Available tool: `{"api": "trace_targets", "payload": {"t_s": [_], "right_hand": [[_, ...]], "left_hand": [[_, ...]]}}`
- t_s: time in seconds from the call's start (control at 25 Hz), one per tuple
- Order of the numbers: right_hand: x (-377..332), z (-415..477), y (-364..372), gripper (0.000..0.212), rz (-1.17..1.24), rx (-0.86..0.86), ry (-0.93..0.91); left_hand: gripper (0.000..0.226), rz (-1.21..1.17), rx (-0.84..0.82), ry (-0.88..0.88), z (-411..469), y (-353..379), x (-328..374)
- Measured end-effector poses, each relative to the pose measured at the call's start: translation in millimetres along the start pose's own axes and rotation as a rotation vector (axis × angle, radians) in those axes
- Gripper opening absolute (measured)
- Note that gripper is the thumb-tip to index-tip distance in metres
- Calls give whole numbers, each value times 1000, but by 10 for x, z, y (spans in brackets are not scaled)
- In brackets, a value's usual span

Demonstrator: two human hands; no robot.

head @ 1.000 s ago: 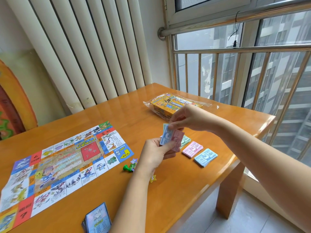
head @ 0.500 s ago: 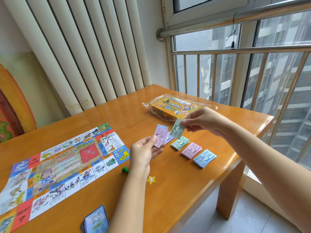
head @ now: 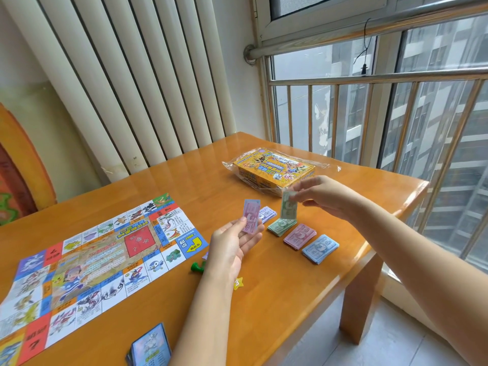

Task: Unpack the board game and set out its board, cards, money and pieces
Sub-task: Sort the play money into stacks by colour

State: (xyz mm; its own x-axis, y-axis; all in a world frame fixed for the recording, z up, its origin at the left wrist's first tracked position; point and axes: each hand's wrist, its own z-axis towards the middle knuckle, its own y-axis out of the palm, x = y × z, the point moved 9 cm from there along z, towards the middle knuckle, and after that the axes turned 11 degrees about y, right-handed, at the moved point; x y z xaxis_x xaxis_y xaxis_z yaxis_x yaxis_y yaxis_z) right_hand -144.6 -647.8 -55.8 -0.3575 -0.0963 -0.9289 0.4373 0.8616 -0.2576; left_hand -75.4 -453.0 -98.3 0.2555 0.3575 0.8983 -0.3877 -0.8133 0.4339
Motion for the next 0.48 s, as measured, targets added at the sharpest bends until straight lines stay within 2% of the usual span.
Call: {"api": "trace_targets", "payload": {"t_s": [0.08, 0.24, 0.36, 0.48], "right_hand": [[-140, -65, 101, 17, -69, -59, -96], [-379, -220, 423, 19, -532, -114, -279], [-505, -246, 464, 31, -524, -65, -332], [-563, -270, 462, 25, -430, -29, -358]], "left_hand": [[8, -31, -46, 1, 2, 70, 3], [9, 107, -155, 34, -33, 173, 12], [12, 126, -207, 30, -70, 224, 25], [13, 134, -179, 38, -55, 204, 40]]}}
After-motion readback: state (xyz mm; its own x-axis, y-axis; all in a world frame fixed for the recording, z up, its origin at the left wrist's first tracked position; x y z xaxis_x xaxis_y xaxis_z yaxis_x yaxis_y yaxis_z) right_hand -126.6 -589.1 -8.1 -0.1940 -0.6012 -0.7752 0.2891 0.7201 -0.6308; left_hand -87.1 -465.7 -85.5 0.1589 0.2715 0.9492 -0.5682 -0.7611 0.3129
